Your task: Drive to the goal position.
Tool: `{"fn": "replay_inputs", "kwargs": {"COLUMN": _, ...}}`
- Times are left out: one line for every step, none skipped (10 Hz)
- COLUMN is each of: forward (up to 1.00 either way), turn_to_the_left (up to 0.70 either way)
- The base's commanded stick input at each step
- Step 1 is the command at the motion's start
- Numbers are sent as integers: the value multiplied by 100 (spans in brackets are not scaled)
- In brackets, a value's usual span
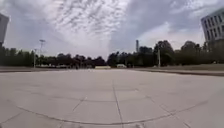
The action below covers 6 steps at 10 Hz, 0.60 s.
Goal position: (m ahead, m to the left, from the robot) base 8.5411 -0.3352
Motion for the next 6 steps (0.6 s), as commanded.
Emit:
{"fn": "replay_inputs", "kwargs": {"forward": 70, "turn_to_the_left": -14}}
{"fn": "replay_inputs", "kwargs": {"forward": 70, "turn_to_the_left": -14}}
{"fn": "replay_inputs", "kwargs": {"forward": 70, "turn_to_the_left": -14}}
{"fn": "replay_inputs", "kwargs": {"forward": 70, "turn_to_the_left": -10}}
{"fn": "replay_inputs", "kwargs": {"forward": 70, "turn_to_the_left": -3}}
{"fn": "replay_inputs", "kwargs": {"forward": 70, "turn_to_the_left": 0}}
